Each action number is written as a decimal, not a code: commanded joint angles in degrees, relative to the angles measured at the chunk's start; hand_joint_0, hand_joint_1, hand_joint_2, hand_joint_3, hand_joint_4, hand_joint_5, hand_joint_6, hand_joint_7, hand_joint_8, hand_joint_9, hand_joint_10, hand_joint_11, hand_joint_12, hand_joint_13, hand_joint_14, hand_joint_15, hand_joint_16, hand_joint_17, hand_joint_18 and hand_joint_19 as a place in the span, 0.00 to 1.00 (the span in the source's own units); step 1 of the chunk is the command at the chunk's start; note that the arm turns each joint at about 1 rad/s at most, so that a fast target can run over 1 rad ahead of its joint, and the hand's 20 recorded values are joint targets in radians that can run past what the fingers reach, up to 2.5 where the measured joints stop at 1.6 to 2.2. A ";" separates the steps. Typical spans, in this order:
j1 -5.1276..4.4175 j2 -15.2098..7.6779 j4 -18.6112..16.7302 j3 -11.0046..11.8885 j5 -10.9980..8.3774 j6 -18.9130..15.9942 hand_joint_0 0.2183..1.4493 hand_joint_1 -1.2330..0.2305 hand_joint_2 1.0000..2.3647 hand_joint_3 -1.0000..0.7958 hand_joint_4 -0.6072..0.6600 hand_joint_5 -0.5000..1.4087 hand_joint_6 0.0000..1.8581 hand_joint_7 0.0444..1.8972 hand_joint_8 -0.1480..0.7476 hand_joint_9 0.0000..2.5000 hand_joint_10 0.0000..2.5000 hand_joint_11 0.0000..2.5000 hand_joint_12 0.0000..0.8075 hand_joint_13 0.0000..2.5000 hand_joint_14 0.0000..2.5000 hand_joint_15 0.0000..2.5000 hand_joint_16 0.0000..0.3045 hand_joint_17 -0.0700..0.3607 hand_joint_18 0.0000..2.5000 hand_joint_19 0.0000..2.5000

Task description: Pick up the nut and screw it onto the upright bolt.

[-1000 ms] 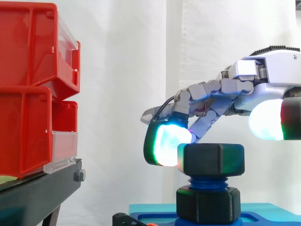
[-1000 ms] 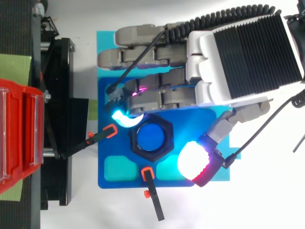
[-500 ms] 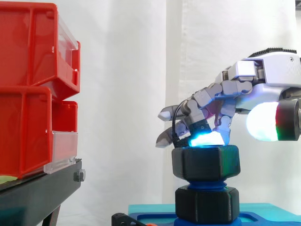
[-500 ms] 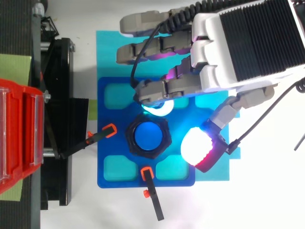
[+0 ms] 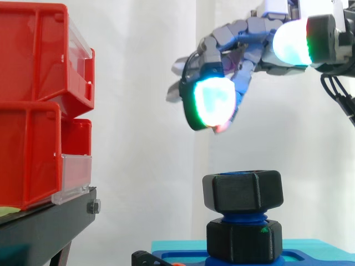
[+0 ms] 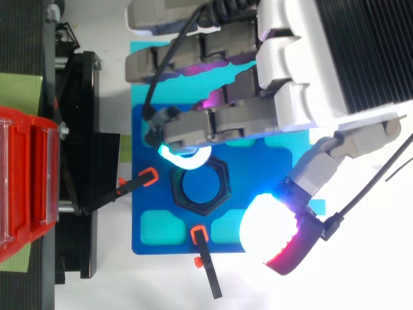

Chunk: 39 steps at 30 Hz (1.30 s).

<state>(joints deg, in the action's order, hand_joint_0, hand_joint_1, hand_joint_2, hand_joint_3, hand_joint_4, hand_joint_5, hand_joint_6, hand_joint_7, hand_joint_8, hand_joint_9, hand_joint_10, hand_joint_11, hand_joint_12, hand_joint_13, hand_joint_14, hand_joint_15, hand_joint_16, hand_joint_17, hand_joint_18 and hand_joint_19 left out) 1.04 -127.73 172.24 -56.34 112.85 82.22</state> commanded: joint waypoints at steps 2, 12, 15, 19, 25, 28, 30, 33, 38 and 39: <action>-0.60 0.02 0.47 1.14 -0.26 0.04 0.18 0.69 0.00 0.28 0.66 0.23 0.27 0.41 0.42 0.35 0.00 0.00 0.41 0.13 0.00 0.00 0.14 0.38 0.00 0.00; -2.80 0.02 -0.59 -1.58 -2.63 -0.22 0.16 0.69 0.00 0.28 0.59 0.18 0.27 0.31 0.42 0.20 0.00 0.00 0.46 0.03 0.00 0.00 0.17 0.44 0.00 0.00; -3.33 -0.06 -0.85 -2.29 -3.60 -0.13 0.16 0.71 0.00 0.28 0.57 0.17 0.27 0.30 0.42 0.17 0.00 0.00 0.46 0.00 0.00 0.00 0.18 0.44 0.00 0.00; -4.03 -0.06 -3.31 -4.75 -4.04 -0.22 0.16 0.73 0.00 0.28 0.57 0.17 0.27 0.30 0.42 0.15 0.00 0.00 0.46 0.00 0.00 0.00 0.18 0.45 0.00 0.00; -4.21 -0.06 -5.07 -5.71 -4.04 -0.22 0.15 0.75 0.00 0.28 0.58 0.18 0.27 0.31 0.42 0.15 0.00 0.00 0.46 0.00 0.00 0.00 0.19 0.46 0.00 0.00; -4.29 -0.06 -6.65 -6.33 -4.12 -0.39 0.16 0.76 0.00 0.28 0.59 0.18 0.27 0.31 0.42 0.15 0.00 0.00 0.46 0.00 0.00 0.00 0.19 0.46 0.00 0.00; -4.29 -0.06 -6.74 -6.33 -4.21 -0.39 0.16 0.76 0.00 0.28 0.59 0.18 0.27 0.31 0.42 0.15 0.00 0.00 0.46 0.00 0.00 0.00 0.19 0.46 0.00 0.00; -4.29 -0.06 -5.25 -6.33 -4.12 -0.31 0.16 0.76 0.00 0.28 0.58 0.18 0.27 0.31 0.42 0.15 0.00 0.00 0.46 0.00 0.00 0.00 0.19 0.46 0.00 0.00; -4.29 -0.06 -4.63 -6.33 -4.30 -0.04 0.16 0.76 0.00 0.28 0.58 0.18 0.27 0.31 0.42 0.16 0.00 0.00 0.46 0.00 0.00 0.00 0.18 0.46 0.00 0.00; -4.29 -0.06 -4.63 -6.33 -4.39 0.31 0.16 0.76 0.00 0.28 0.58 0.18 0.27 0.31 0.42 0.16 0.00 0.00 0.46 0.00 0.00 0.00 0.18 0.46 0.00 0.00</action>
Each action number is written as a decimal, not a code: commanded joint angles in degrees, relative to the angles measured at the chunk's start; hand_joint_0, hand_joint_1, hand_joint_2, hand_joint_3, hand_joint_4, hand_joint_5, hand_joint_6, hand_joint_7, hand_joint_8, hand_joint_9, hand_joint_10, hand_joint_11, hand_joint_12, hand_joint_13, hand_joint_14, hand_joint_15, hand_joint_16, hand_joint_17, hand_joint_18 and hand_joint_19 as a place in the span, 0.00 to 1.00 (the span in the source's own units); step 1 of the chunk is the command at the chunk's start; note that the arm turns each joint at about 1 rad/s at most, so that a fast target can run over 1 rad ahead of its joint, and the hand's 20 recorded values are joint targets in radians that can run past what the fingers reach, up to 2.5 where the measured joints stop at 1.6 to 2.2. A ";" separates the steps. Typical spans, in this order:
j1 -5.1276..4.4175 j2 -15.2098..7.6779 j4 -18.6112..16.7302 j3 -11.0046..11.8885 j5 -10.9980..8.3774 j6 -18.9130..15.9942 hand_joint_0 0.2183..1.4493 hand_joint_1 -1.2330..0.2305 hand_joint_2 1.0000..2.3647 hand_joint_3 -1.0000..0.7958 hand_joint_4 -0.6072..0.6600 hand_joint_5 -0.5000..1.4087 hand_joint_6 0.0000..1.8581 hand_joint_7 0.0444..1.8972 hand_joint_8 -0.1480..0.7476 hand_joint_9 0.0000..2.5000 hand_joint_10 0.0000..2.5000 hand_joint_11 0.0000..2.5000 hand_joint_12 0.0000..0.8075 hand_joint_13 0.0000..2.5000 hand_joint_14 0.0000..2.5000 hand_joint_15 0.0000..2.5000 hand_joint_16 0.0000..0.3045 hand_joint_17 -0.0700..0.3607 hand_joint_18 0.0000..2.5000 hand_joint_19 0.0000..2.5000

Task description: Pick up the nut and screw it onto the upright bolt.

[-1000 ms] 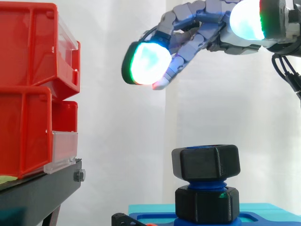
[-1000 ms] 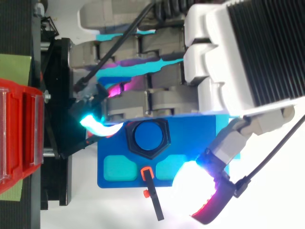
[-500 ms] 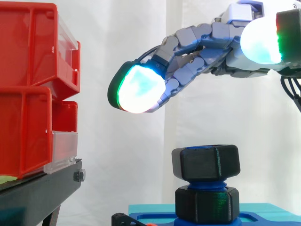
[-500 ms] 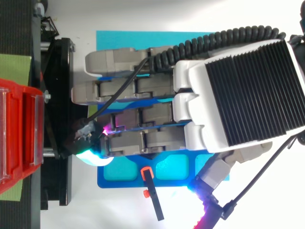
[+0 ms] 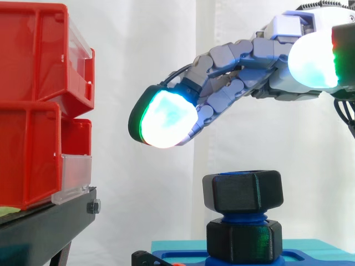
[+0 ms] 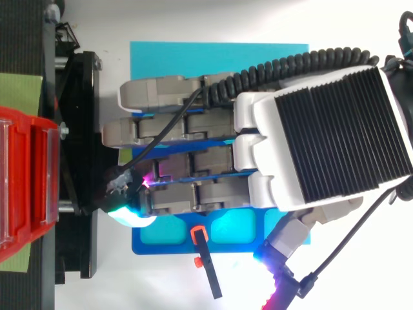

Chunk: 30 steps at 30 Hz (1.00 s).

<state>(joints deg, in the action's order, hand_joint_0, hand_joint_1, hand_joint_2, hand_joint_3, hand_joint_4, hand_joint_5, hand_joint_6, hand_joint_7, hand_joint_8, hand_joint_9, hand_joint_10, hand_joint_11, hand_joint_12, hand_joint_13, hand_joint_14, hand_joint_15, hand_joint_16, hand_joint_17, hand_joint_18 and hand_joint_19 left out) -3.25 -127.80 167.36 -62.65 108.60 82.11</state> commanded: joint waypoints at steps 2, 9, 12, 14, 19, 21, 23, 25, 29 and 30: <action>0.00 -0.08 0.24 -0.02 -0.14 0.59 0.16 0.76 0.00 0.28 0.58 0.18 0.27 0.31 0.42 0.16 0.00 0.00 0.46 0.00 0.00 0.00 0.18 0.45 0.00 0.00; 0.26 -1.22 -0.11 -0.02 0.12 -0.73 0.16 0.76 0.00 0.28 0.59 0.18 0.27 0.32 0.43 0.16 0.00 0.00 0.46 0.00 0.00 0.00 0.18 0.45 0.00 0.00; 0.26 -1.92 -0.55 -0.02 -0.06 -1.34 0.17 0.74 0.00 0.28 0.59 0.18 0.27 0.32 0.43 0.17 0.00 0.00 0.46 0.01 0.00 0.00 0.18 0.45 0.00 0.00; 0.26 -1.92 -0.72 -0.02 -0.06 -1.34 0.17 0.75 0.00 0.28 0.60 0.18 0.27 0.32 0.43 0.18 0.00 0.00 0.46 0.02 0.00 0.00 0.18 0.45 0.00 0.00; 0.35 -2.36 -0.55 -0.02 -0.06 -1.34 0.17 0.75 0.00 0.28 0.60 0.19 0.27 0.33 0.44 0.18 0.00 0.00 0.46 0.02 0.00 0.00 0.18 0.45 0.00 0.00; 0.44 -2.63 -0.55 -0.02 0.03 -1.25 0.17 0.75 0.00 0.28 0.60 0.19 0.27 0.34 0.44 0.18 0.00 0.00 0.46 0.03 0.00 0.00 0.18 0.45 0.00 0.00; 0.44 -2.72 -0.55 -0.02 0.12 -1.34 0.17 0.75 0.00 0.28 0.61 0.19 0.27 0.37 0.44 0.18 0.00 0.00 0.46 0.03 0.00 0.00 0.18 0.45 0.00 0.00; 0.61 -2.72 -0.55 -0.02 0.21 -1.34 0.17 0.75 0.00 0.28 0.61 0.19 0.27 0.39 0.44 0.18 0.00 0.00 0.46 0.02 0.00 0.00 0.18 0.45 0.00 0.00; 0.70 -2.63 -0.28 -0.02 0.29 -1.34 0.17 0.75 0.00 0.28 0.62 0.19 0.27 0.40 0.44 0.18 0.00 0.00 0.46 0.02 0.00 0.00 0.18 0.45 0.00 0.00; 0.70 -2.63 -0.28 -0.02 0.38 -1.34 0.17 0.75 0.00 0.28 0.62 0.19 0.27 0.40 0.44 0.18 0.00 0.00 0.46 0.02 0.00 0.00 0.18 0.45 0.00 0.00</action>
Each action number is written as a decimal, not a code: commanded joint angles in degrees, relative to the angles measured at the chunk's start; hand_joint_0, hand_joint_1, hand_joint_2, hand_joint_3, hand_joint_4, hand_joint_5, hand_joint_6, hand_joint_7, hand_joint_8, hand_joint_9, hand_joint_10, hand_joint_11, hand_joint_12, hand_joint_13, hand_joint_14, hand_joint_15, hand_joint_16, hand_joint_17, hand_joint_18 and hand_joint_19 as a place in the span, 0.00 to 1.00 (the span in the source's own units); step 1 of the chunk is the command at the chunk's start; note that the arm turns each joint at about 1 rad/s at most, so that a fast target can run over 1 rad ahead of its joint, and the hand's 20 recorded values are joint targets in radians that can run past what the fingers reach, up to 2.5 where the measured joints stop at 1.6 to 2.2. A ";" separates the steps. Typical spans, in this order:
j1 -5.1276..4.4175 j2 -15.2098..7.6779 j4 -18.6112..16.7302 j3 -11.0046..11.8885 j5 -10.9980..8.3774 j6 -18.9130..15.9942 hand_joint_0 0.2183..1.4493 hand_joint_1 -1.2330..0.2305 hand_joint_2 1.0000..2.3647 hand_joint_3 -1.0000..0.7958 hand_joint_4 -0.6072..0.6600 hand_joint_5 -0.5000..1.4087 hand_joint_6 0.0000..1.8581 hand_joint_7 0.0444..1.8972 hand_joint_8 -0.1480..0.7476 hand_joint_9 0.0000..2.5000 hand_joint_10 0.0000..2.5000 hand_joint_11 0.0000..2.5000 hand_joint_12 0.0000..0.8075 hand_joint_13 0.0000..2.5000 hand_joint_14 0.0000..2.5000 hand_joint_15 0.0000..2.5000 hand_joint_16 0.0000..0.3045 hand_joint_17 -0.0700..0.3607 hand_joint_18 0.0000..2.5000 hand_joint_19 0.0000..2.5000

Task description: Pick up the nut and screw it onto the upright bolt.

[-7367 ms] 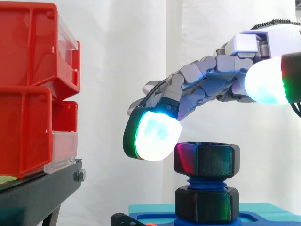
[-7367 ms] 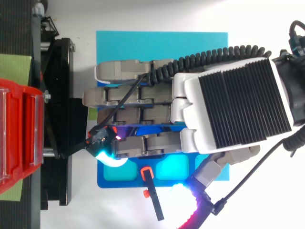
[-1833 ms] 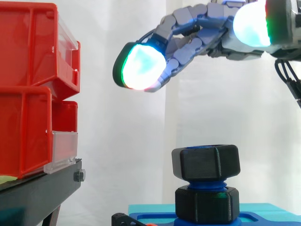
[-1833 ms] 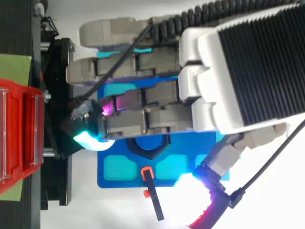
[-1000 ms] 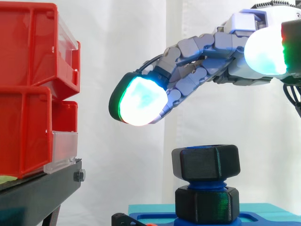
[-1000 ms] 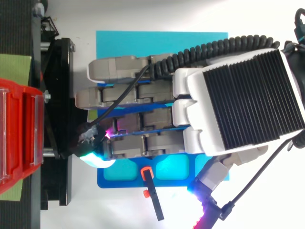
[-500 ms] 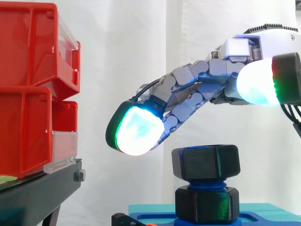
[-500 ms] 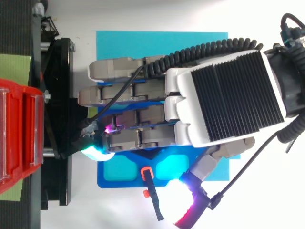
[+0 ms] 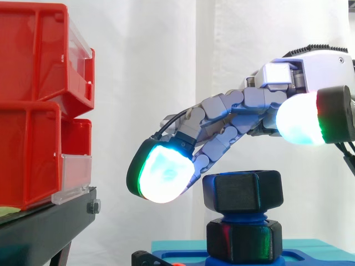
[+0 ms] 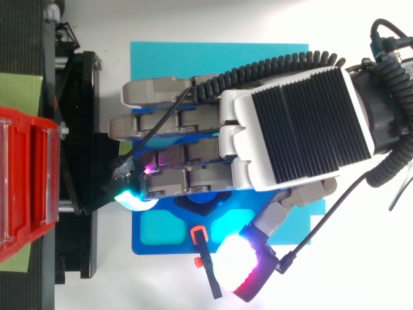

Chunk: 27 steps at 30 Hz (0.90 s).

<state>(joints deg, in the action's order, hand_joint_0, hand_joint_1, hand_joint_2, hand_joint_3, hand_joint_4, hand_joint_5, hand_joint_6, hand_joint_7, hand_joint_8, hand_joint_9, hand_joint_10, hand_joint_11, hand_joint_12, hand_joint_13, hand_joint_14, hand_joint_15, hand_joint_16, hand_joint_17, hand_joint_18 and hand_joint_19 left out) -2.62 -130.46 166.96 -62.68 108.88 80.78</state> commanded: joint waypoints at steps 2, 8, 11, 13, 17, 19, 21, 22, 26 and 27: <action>0.25 0.03 0.20 0.01 0.28 -0.01 0.17 0.75 0.00 0.28 0.62 0.19 0.27 0.40 0.44 0.18 0.00 0.00 0.46 0.02 0.00 0.00 0.18 0.45 0.00 0.00; 0.78 0.03 -0.15 0.01 0.81 0.08 0.17 0.75 0.00 0.28 0.63 0.20 0.27 0.42 0.45 0.18 0.00 0.00 0.46 0.03 0.00 0.00 0.18 0.44 0.00 0.00; 0.86 0.03 -0.50 -0.08 0.90 0.17 0.17 0.74 0.00 0.28 0.63 0.20 0.27 0.44 0.45 0.19 0.00 0.00 0.47 0.03 0.00 0.00 0.17 0.44 0.00 0.00; 0.86 0.03 -0.76 0.01 0.90 0.17 0.17 0.74 0.00 0.28 0.63 0.20 0.27 0.44 0.45 0.19 0.00 0.00 0.47 0.04 0.00 0.00 0.17 0.43 0.00 0.00; 1.13 0.03 -0.76 -0.08 0.90 0.35 0.18 0.73 0.00 0.28 0.65 0.20 0.27 0.46 0.47 0.20 0.00 0.00 0.44 0.06 0.00 0.00 0.15 0.40 0.00 0.00; 1.30 -0.06 -0.76 -0.08 1.16 0.52 0.18 0.72 0.00 0.28 0.65 0.20 0.27 0.48 0.47 0.21 0.00 0.00 0.43 0.07 0.00 0.00 0.14 0.39 0.00 0.00; 1.48 0.03 -0.85 0.01 1.60 0.70 0.18 0.72 0.00 0.28 0.66 0.21 0.27 0.49 0.47 0.21 0.00 0.00 0.41 0.08 0.00 0.00 0.14 0.38 0.00 0.00; 1.57 -0.06 -0.85 0.01 1.69 0.70 0.18 0.72 0.00 0.28 0.66 0.21 0.27 0.50 0.47 0.22 0.00 0.00 0.41 0.08 0.00 0.00 0.14 0.38 0.00 0.00; 1.74 0.03 -0.50 0.01 1.86 1.14 0.18 0.72 0.00 0.28 0.66 0.21 0.27 0.51 0.48 0.22 0.00 0.00 0.41 0.08 0.00 0.00 0.13 0.38 0.00 0.00; 1.74 0.03 -0.41 0.01 1.86 1.14 0.18 0.72 0.00 0.28 0.67 0.21 0.27 0.51 0.48 0.22 0.00 0.00 0.41 0.08 0.00 0.00 0.13 0.38 0.00 0.00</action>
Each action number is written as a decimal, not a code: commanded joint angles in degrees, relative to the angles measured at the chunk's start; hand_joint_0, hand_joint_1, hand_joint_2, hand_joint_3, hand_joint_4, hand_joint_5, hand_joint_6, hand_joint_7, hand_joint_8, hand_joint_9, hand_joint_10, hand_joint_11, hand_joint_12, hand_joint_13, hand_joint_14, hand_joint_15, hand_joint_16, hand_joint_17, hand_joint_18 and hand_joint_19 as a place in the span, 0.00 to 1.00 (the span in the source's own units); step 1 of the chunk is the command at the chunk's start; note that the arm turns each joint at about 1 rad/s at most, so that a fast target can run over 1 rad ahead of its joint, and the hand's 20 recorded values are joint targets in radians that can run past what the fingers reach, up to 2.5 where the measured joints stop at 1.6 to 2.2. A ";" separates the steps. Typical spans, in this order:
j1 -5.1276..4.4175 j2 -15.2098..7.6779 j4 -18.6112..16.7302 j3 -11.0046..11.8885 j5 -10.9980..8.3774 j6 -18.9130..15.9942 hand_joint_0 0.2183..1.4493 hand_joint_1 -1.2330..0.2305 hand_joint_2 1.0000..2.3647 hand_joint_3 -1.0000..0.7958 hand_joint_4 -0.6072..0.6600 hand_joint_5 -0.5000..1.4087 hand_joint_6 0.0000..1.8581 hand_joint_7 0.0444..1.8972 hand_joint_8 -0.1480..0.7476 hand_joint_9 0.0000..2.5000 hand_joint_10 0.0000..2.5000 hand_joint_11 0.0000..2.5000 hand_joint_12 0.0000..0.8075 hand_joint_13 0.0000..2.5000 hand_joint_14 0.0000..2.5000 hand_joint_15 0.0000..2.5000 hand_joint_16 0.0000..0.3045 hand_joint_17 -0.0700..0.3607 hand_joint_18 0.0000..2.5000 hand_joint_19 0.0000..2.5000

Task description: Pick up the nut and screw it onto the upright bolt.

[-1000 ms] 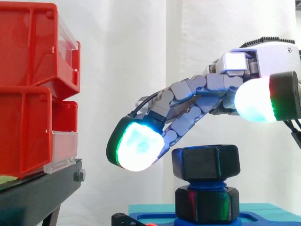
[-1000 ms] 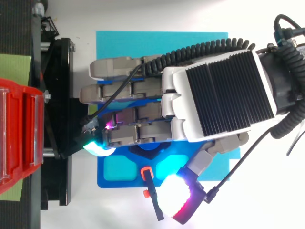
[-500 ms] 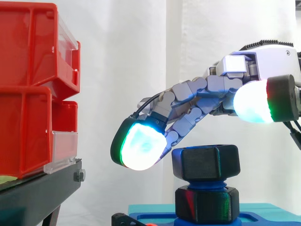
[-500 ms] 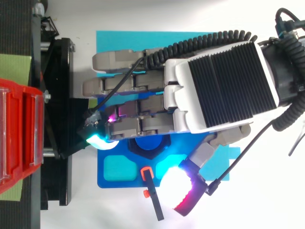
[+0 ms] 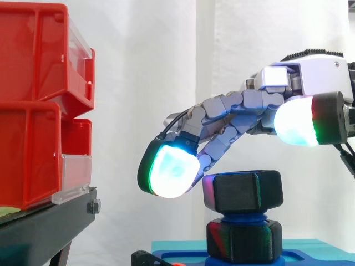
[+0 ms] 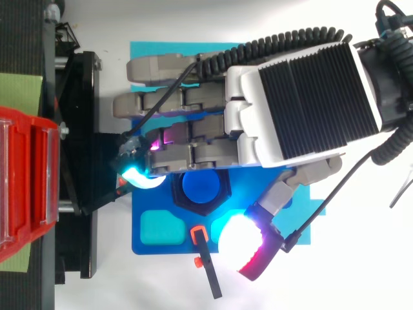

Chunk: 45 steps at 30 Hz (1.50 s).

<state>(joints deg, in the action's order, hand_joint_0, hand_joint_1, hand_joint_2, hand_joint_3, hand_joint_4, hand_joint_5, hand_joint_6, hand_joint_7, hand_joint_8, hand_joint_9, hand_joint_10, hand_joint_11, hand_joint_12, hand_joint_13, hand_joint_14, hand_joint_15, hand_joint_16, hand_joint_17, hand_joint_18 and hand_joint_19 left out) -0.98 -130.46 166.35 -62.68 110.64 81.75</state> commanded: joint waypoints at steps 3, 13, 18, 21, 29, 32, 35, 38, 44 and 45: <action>0.10 -0.05 0.21 0.02 0.10 0.26 0.19 0.72 0.00 0.28 0.67 0.22 0.27 0.53 0.48 0.22 0.00 0.00 0.41 0.08 0.00 0.00 0.13 0.37 0.00 0.00; -0.08 0.03 1.61 0.02 0.54 0.26 0.19 0.72 0.00 0.28 0.67 0.23 0.27 0.56 0.49 0.25 0.00 0.00 0.40 0.10 0.00 0.00 0.13 0.37 0.00 0.00; -0.17 0.03 2.05 -0.07 0.54 0.08 0.19 0.72 0.00 0.28 0.67 0.23 0.27 0.61 0.49 0.27 0.00 0.00 0.39 0.11 0.00 0.00 0.13 0.36 0.01 0.00; -0.08 -0.05 1.96 0.02 0.89 0.08 0.19 0.72 0.00 0.28 0.66 0.24 0.27 0.63 0.49 0.28 0.00 0.00 0.38 0.12 0.00 0.00 0.12 0.36 0.01 0.00; 0.19 0.03 1.52 0.02 0.98 0.08 0.20 0.73 0.00 0.28 0.62 0.25 0.27 0.76 0.49 0.31 0.00 0.00 0.37 0.13 0.00 0.00 0.12 0.35 0.03 0.00; 0.45 -0.05 1.79 0.02 1.16 0.17 0.20 0.73 0.00 0.28 0.60 0.26 0.27 0.82 0.50 0.32 0.00 0.00 0.37 0.14 0.00 0.00 0.12 0.35 0.03 0.00; 0.89 -0.05 1.79 0.02 1.33 0.26 0.20 0.73 0.00 0.28 0.59 0.26 0.27 0.87 0.50 0.32 0.00 0.00 0.37 0.14 0.00 0.00 0.12 0.35 0.03 0.00; 1.24 -0.05 1.79 -0.07 1.42 0.43 0.20 0.73 0.00 0.28 0.59 0.27 0.27 0.89 0.50 0.34 0.00 0.00 0.36 0.15 0.00 0.00 0.11 0.34 0.04 0.00; 1.94 -0.05 1.61 -0.07 1.95 0.87 0.21 0.71 0.00 0.28 0.53 0.28 0.35 0.72 0.47 0.48 0.00 0.00 0.32 0.26 0.00 0.00 0.09 0.30 0.14 0.00; 2.03 -0.05 1.52 -0.07 2.04 0.96 0.21 0.71 0.00 0.28 0.53 0.28 0.35 0.72 0.46 0.49 0.00 0.00 0.32 0.26 0.00 0.00 0.09 0.30 0.14 0.00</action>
<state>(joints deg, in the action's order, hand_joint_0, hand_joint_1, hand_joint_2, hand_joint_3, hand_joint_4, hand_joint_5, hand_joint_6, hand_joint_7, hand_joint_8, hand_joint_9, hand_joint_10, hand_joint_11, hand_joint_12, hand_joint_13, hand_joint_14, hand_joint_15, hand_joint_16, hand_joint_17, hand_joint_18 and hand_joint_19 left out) 0.78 -130.50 167.96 -62.73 112.47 82.44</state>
